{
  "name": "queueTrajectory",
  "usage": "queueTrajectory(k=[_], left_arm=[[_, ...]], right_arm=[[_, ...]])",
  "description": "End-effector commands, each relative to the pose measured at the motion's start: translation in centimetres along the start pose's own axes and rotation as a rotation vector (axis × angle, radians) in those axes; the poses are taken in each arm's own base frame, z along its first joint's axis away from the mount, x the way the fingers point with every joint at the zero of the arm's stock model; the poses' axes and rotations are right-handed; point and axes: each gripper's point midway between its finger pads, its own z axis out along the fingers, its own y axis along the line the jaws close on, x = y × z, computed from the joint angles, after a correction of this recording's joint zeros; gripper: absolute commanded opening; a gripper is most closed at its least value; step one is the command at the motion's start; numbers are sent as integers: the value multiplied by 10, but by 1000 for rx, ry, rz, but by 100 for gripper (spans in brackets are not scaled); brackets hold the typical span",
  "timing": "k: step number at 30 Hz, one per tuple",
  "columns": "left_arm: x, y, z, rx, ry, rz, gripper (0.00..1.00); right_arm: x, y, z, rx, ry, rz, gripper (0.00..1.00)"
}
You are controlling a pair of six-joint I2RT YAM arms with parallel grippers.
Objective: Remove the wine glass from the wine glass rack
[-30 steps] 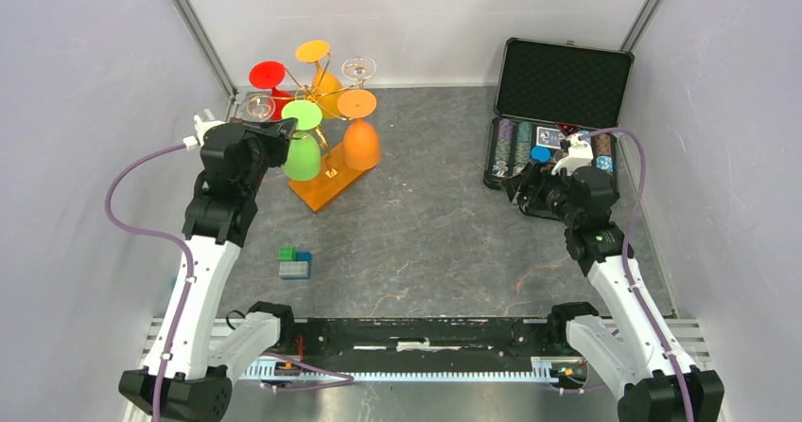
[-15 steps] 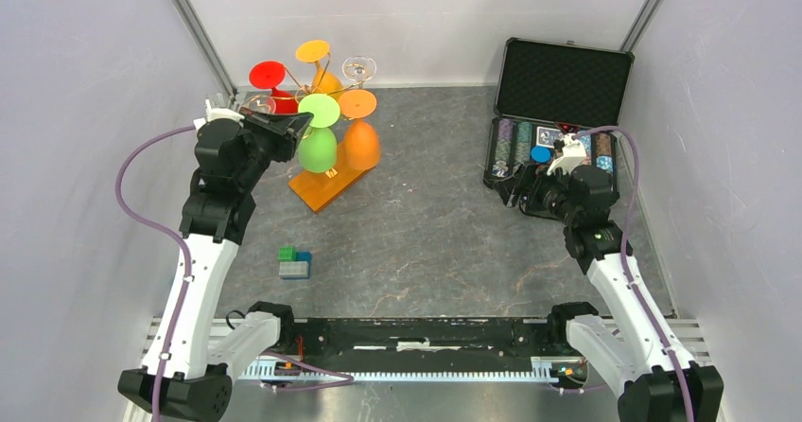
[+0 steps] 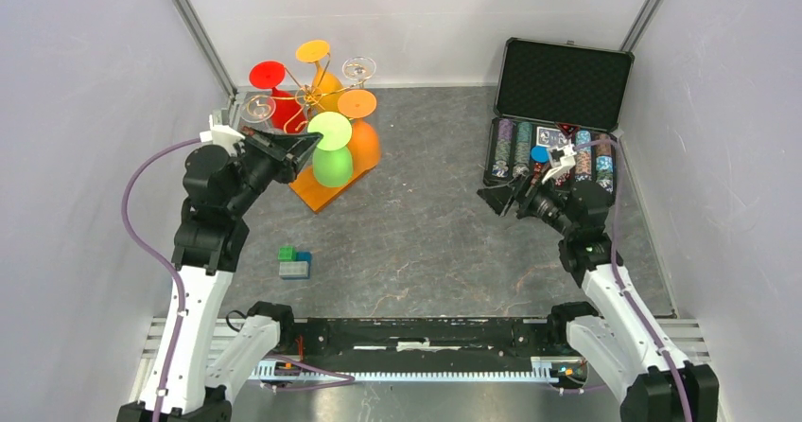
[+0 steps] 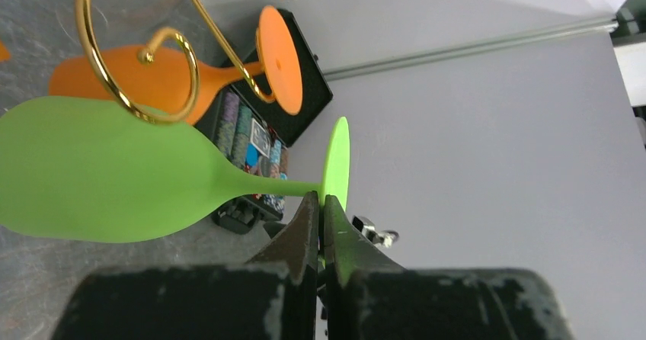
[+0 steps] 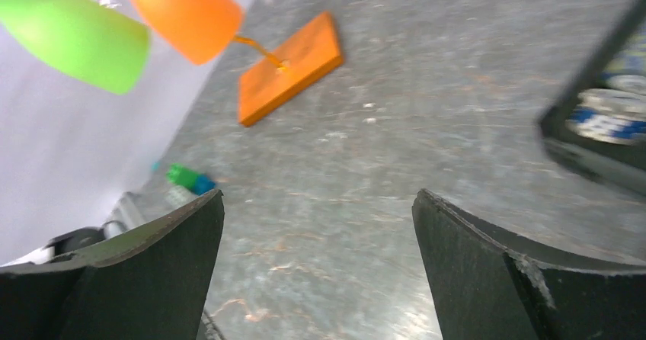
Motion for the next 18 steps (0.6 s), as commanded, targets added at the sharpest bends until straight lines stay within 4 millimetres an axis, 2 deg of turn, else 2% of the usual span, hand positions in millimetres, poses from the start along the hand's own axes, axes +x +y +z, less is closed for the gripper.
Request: queueTrajectory(k=[1,6,12,15,18], left_arm=[[21,-16,-19,89,101,-59,2],[39,-25,-37,134,183,-118,2],[51,-51,-55,249,271,-255,2],[51,-62,-62,281,286,-297,2],[51,-77,-67,326,302,-331,2]], right_arm=[[-7,70,1,-324,-63,51,98],[13,126,1,-524,-50,142,98],[3,191,-22,-781,-119,315,98],[-11,214,-38,-897,-190,421,98],[-22,231,-46,-981,-228,507,98]])
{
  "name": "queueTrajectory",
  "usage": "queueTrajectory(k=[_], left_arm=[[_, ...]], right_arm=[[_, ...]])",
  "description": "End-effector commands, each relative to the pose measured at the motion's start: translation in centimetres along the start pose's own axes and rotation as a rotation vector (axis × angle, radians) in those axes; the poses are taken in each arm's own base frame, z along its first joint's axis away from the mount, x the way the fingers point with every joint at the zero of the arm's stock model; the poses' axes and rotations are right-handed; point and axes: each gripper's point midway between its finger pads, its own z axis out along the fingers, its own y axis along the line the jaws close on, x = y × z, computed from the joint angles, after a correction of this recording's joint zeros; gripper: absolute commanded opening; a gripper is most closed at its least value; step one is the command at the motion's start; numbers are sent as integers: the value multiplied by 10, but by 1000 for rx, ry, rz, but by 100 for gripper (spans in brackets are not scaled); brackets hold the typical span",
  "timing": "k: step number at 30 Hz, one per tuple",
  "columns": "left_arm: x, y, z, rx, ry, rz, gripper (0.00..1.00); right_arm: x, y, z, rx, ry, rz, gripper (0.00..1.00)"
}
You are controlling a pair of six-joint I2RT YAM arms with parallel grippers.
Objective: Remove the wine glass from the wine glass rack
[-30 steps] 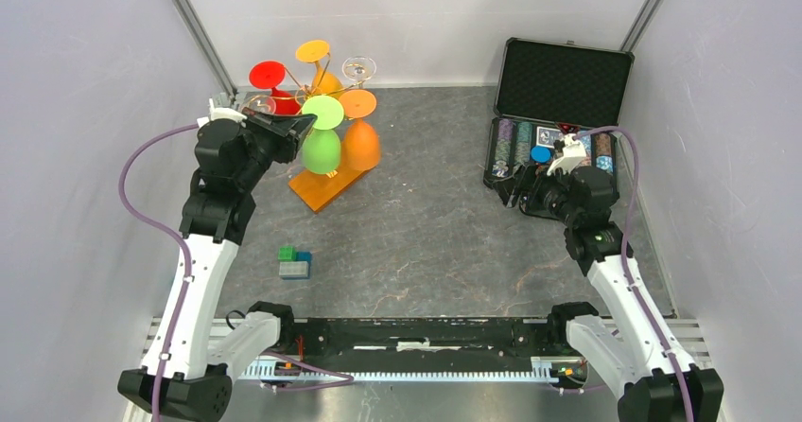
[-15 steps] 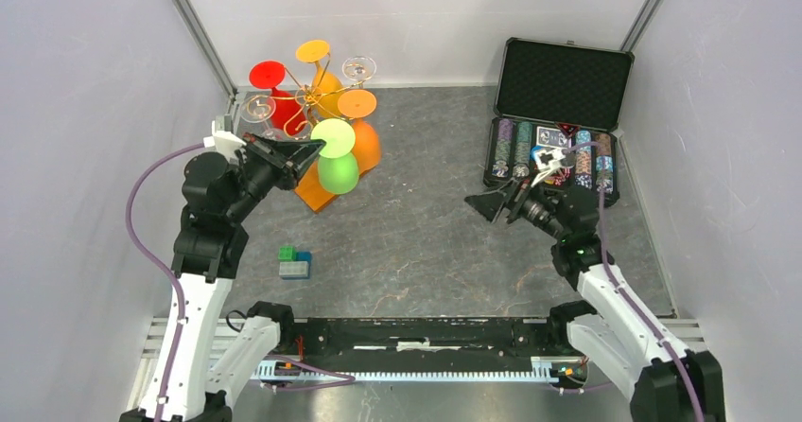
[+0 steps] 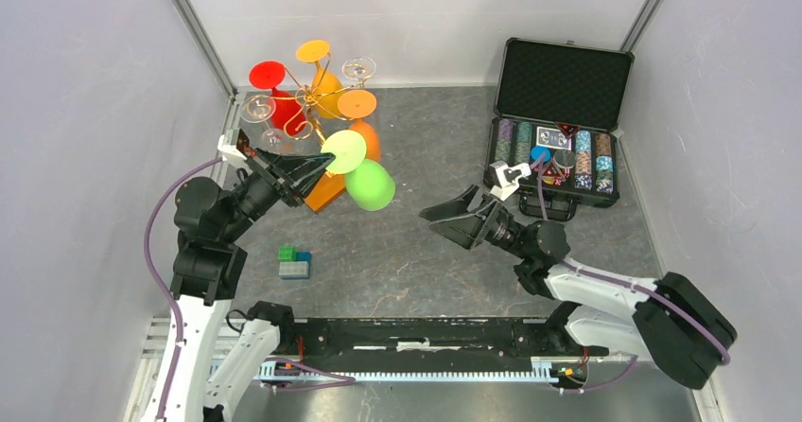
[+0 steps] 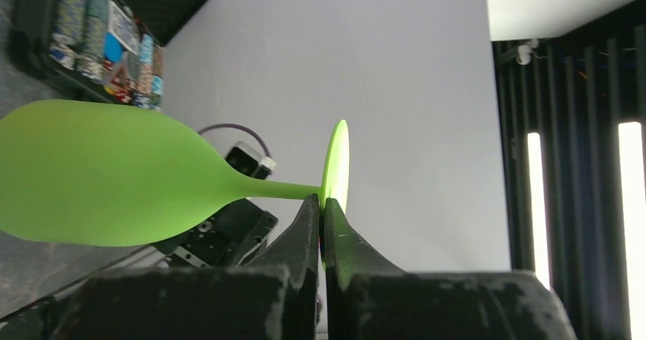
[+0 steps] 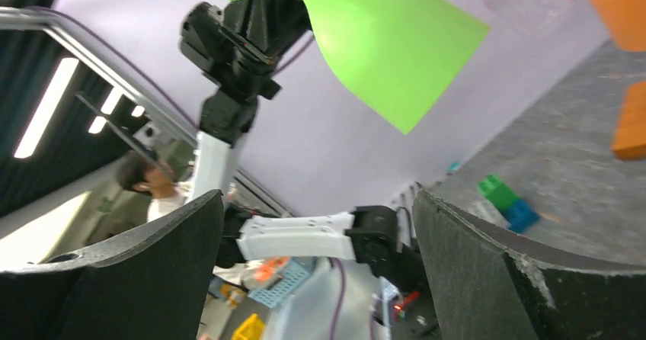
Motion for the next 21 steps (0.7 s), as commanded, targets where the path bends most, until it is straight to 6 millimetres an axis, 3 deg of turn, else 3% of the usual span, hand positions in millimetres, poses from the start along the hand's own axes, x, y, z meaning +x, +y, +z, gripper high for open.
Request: queueTrajectory(k=[1,7,11,16,21], left_arm=[[15,-45,-9,147,72,-67,2],[20,-55,-10,172,83,-80,2],[21,-52,-7,170,88,-90,2],[20,-58,-6,197,81,-100,2],[16,-58,-3,204,64,-122,2]], right_arm=[[-35,68,7,-277,-202,83,98],[-37,79,27,-342,-212,124,98],[-46,101,30,-447,-234,124,97],[-49,110,36,-501,-240,184,82],[-61,118,29,-557,-300,211,63]])
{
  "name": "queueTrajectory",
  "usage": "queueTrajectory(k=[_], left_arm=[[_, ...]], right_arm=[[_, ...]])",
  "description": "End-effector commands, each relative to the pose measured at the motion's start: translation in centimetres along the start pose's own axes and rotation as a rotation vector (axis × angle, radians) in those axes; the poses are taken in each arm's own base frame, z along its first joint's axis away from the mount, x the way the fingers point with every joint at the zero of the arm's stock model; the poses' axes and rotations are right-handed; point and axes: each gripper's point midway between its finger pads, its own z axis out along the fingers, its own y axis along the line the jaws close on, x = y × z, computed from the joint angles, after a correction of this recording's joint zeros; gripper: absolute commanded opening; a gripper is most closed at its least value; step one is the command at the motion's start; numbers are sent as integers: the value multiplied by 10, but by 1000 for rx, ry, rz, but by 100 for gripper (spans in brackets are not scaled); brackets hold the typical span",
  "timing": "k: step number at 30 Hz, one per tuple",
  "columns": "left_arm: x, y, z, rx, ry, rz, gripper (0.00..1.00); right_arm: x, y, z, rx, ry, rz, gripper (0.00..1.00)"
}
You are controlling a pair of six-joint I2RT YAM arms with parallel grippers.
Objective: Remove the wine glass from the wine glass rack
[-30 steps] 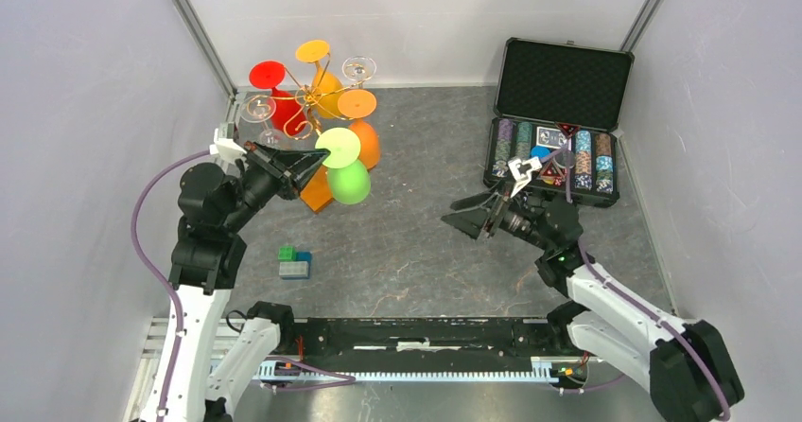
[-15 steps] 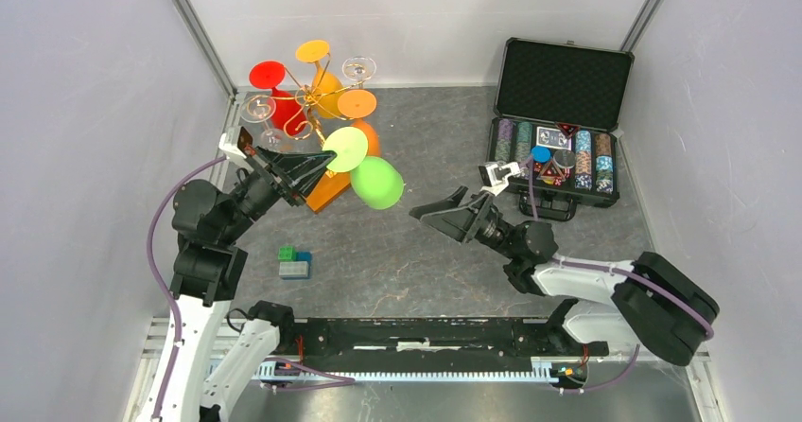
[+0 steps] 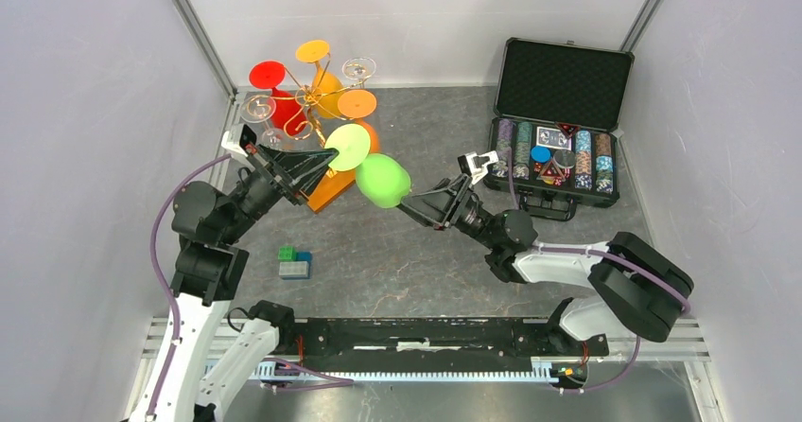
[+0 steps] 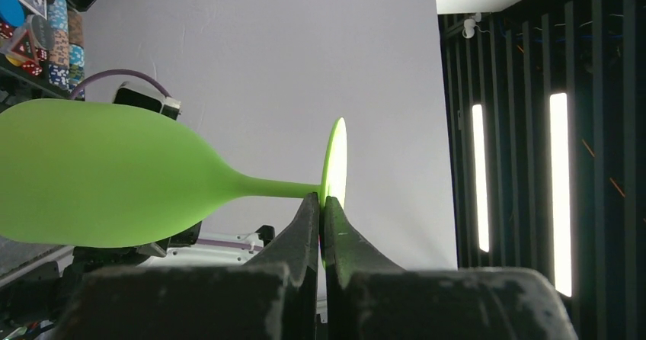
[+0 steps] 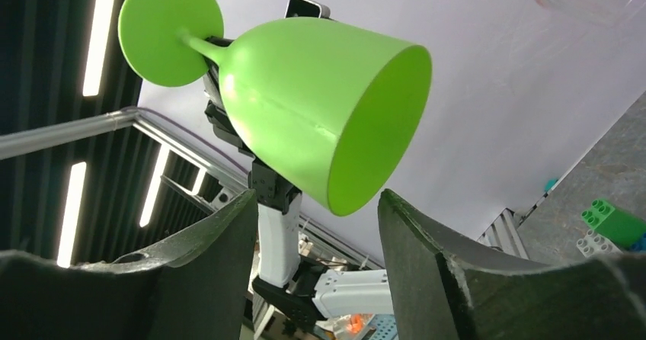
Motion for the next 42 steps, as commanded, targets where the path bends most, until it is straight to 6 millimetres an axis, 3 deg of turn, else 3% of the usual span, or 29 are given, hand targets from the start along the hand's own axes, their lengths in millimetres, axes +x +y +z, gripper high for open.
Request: queueTrajectory(k=[1,5,9,11,16,22,24,26,28,34,40,42], left_arm=[[-1,-17,1,73,-9,-41,2],[-3,-24,-5,136,-29,-53,2],[-5,-19,-6,142,-42,-86,2],[-7,-14,-3,127,-31,-124,2],[-12,-7,8,113,-14,-183,2],[-18,-18,12,169,-31,-189,2],[-20,-19,11,176,-47,-169,6],[-21,-18,12,172,-59,-141,12],[-22,-17,12,166,-66,-119,21],[-21,-12,17,154,-59,-15,70],[-21,11,20,75,-60,135,99],[-22,18,20,52,-58,197,100]], right_arm=[[-23,123,-19,-503,-131,-104,58],[-32,133,-27,-513,-206,-169,52],[-34,144,-22,-538,-223,-257,69],[-34,148,-15,-556,-220,-262,69],[-38,158,-6,-602,-225,-257,52],[-41,154,-3,-589,-242,-262,18],[-42,151,-1,-577,-244,-268,9],[-43,149,2,-562,-247,-283,1],[-45,149,4,-551,-255,-306,0],[-59,143,17,-415,-302,-451,0],[-93,120,18,-25,-363,-747,0],[-110,109,12,147,-378,-827,0]])
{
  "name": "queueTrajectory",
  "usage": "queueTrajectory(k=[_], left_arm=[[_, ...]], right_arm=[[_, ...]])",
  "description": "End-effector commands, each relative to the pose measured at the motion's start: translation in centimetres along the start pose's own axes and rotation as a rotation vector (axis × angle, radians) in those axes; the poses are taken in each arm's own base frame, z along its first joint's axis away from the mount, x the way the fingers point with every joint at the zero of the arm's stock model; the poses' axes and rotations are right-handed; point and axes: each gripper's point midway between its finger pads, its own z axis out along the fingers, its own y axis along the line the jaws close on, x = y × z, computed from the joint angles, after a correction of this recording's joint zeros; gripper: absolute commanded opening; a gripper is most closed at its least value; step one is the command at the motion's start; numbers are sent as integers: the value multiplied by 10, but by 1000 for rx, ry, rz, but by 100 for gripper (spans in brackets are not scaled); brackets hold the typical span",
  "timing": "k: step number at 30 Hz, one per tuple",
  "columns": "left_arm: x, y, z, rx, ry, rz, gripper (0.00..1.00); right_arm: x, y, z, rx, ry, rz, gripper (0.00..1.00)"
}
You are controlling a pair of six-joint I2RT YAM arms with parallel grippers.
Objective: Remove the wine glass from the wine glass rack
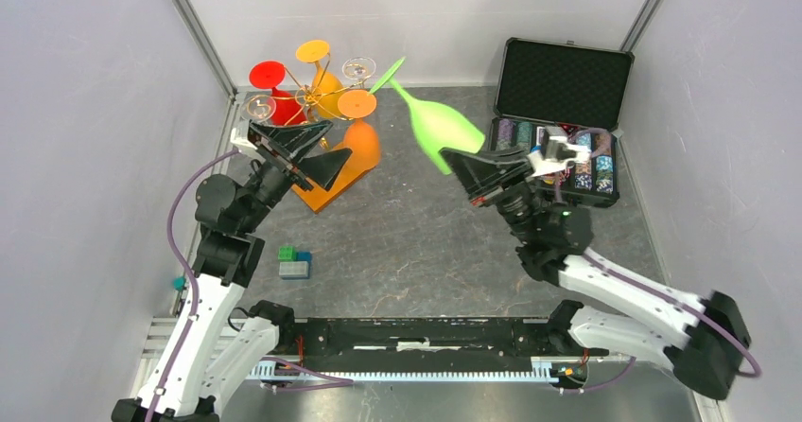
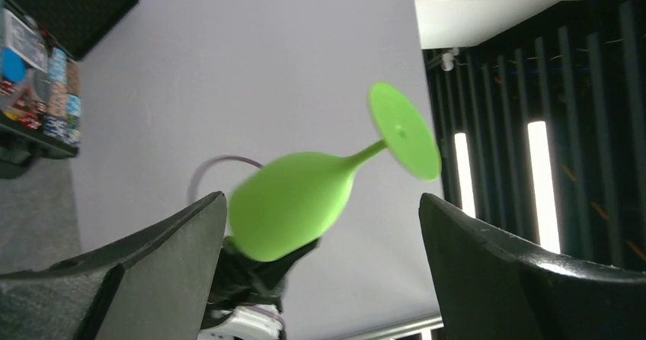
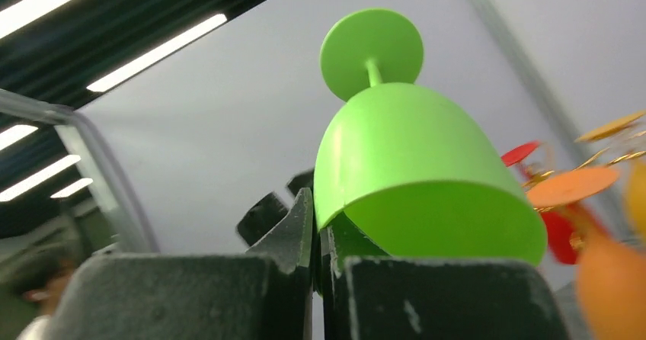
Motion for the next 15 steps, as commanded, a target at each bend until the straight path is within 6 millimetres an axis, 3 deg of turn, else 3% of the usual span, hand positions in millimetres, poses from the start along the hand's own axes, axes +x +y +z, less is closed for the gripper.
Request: queueTrajectory(k=[1,4,8,15], left_arm=[[10,-1,-3,0,50,236,100],[21,-10,-4,20,115,389,100],[24,-10,-8,-36,156,577,100],[-8,-5,-28,-250,39,896,100]], right_arm=[[-32,-43,-1,335,41,-362,0],[-42,-79,-23,611,144,-486,0],[-45,-103,-49,802,320,-634,0],[-27,-135,-73,998,688,-761,0]])
